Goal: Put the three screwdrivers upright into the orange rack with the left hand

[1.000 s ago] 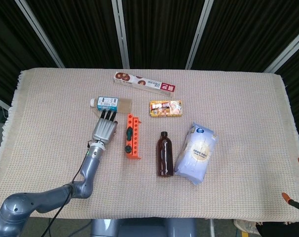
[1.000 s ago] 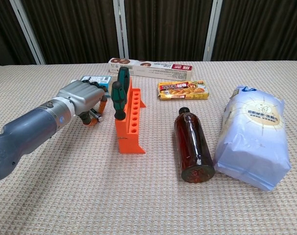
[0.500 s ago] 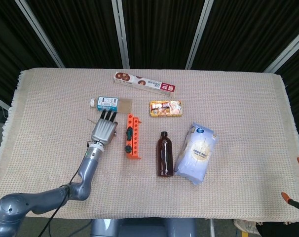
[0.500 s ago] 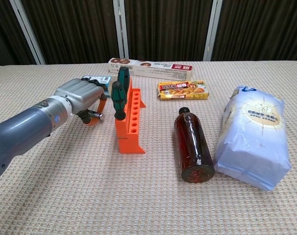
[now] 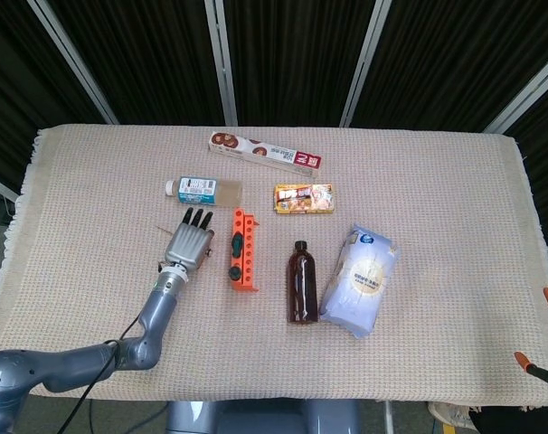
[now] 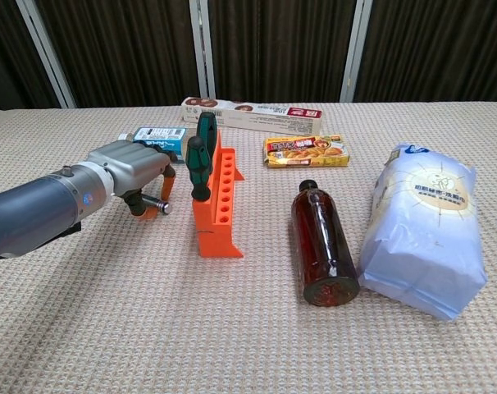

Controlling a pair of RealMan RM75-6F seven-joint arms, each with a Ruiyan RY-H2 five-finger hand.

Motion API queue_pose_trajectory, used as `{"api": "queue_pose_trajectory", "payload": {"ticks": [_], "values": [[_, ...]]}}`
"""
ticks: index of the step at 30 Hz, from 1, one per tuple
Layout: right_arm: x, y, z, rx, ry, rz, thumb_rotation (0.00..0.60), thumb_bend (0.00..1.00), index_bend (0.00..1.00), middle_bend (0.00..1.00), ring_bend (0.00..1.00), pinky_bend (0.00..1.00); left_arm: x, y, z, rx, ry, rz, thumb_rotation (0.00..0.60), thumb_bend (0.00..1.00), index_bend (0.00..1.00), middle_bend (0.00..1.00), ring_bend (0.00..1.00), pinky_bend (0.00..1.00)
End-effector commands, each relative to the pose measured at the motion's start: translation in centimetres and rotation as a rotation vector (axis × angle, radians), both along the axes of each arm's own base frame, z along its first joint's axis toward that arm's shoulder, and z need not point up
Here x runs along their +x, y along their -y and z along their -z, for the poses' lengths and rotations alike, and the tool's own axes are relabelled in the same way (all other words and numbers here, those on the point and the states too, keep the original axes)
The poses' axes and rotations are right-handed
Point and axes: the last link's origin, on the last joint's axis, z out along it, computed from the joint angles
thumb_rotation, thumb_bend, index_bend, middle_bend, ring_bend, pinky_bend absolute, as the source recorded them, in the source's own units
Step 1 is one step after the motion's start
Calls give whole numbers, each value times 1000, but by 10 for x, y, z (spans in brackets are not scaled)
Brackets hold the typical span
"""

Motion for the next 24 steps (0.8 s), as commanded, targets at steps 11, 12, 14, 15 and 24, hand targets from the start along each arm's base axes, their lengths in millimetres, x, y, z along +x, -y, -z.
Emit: {"api": "queue_pose_trajectory", "payload": {"ticks": [11,12,14,15,24], "values": [[-1,-3,-2,-9,0,8,600,0,0,0,0,0,7,-2,5,12,0,27,600,371,386,3,0,21],[-1,-3,-2,-10,0,7,600,0,0,0,0,0,7,-2,5,15,-2,28,600,371,386,3,0,20],[-1,-3,-2,-8,0,6,600,0,0,0,0,0,6,-2,5,22,-3,26,600,371,386,2,0,21],[-1,-3,-2,-7,-1,5,600,0,0,0,0,0,6,-2,6,17,2,19,600,371,388,1,0,21],[-3,-4,-2,-10,2,8,600,0,0,0,0,0,5,3,9,-4,10,11,600,370,435,0,0,27]]}}
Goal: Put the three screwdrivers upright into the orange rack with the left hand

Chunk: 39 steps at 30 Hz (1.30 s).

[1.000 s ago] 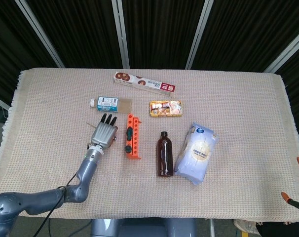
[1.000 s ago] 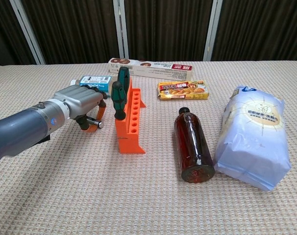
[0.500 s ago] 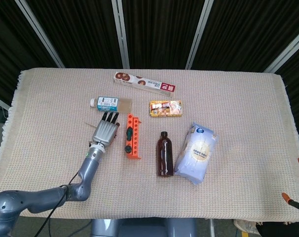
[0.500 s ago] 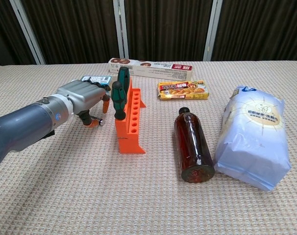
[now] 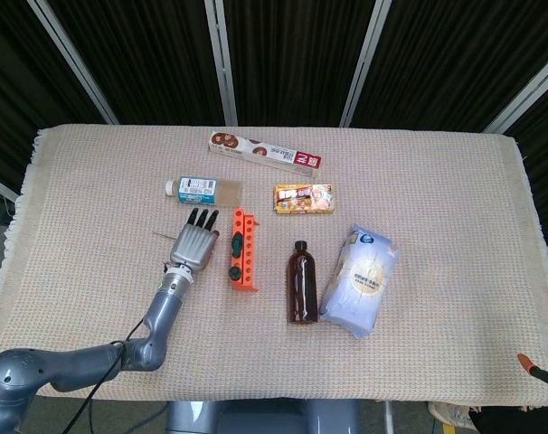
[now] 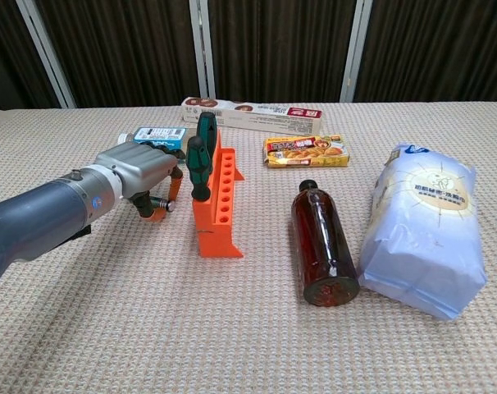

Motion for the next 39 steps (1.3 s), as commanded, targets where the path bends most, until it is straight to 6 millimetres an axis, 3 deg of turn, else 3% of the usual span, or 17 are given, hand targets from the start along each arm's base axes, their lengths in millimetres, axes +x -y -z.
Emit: {"api": "queue_pose_trajectory", "payload": {"ticks": [1,26,34,39], "values": [[0,0,0,-1,0,0,600,0,0,0,0,0,0,0,1,1,1,0,600,371,438,0,0,29],[-1,0,0,2,-2,8,600,0,0,0,0,0,-4,0,-1,4,-15,0,600,373,460,1,0,41],[0,0,0,2,-2,7,600,0,0,0,0,0,-1,0,-5,35,50,-2,600,377,642,87,0,78],[0,0,0,-1,-2,1,600,0,0,0,0,0,2,-5,-29,91,194,-20,600,378,704,147,0,86]]}}
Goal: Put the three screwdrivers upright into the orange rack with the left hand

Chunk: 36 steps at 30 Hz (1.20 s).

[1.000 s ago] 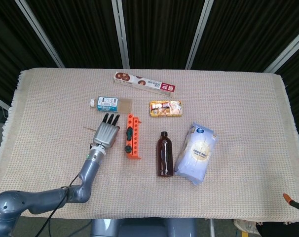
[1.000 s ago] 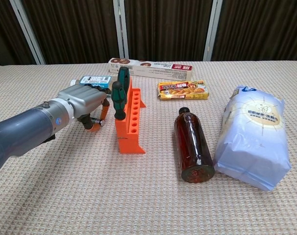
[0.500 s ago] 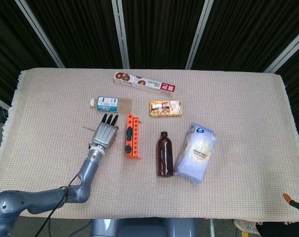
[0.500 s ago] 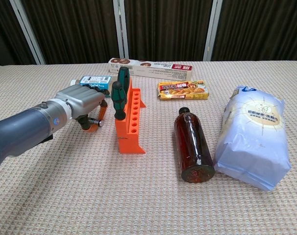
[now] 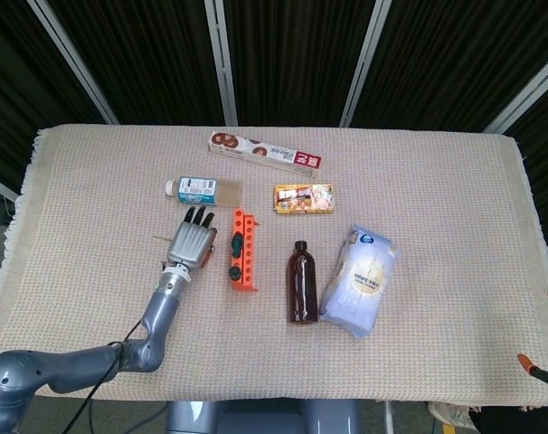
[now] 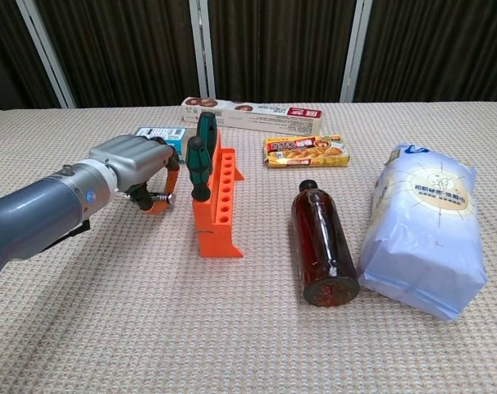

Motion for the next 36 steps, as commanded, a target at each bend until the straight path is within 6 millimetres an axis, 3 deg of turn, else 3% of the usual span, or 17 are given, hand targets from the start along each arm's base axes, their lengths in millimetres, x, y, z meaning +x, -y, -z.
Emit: {"api": "queue_pose_trajectory", "payload": {"ticks": [1,10,18,30,36], "values": [[0,0,0,0,-1,-3,600,0,0,0,0,0,3,-4,-27,62,139,-12,600,379,712,155,0,88],[2,2,1,4,2,-18,600,0,0,0,0,0,10,-7,-94,120,483,-64,600,378,719,175,1,94],[4,4,2,8,5,-35,600,0,0,0,0,0,28,-8,-130,78,903,-128,600,406,711,186,15,79],[2,5,1,4,9,-32,600,0,0,0,0,0,53,-13,-128,-86,1330,-272,600,407,667,161,0,76],[1,5,1,5,12,-29,600,0,0,0,0,0,58,-17,-128,-133,1426,-344,600,407,656,153,0,77]]}}
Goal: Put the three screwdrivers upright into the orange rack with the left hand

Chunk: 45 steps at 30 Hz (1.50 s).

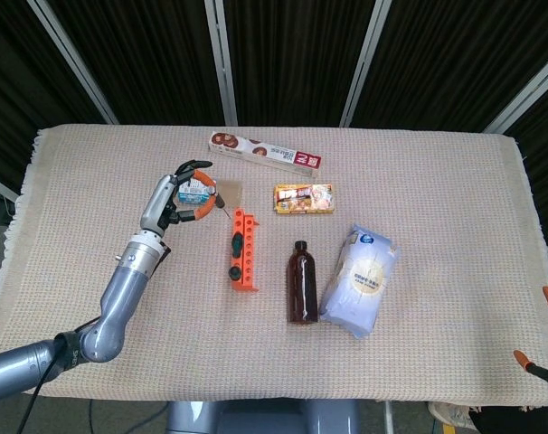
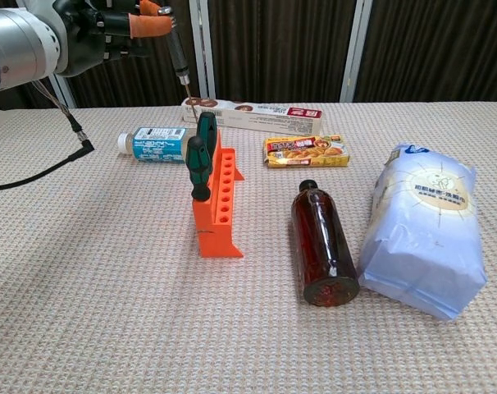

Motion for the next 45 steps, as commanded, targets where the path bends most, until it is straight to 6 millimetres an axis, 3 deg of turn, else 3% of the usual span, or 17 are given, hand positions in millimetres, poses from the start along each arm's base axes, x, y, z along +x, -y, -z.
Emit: {"api": "queue_pose_trajectory", "payload": {"ticks": [1,28,45], "values": [[-1,0,0,-1,0,3,600,0,0,0,0,0,5,-3,-1,-23,45,-10,600,408,655,153,0,77],[-3,-2,-1,-4,-2,19,600,0,0,0,0,0,3,-5,18,-80,37,-38,600,408,652,152,0,79],[-4,-3,-1,-3,-5,29,600,0,0,0,0,0,-6,-10,49,-105,-15,-65,600,410,653,151,0,78]]}}
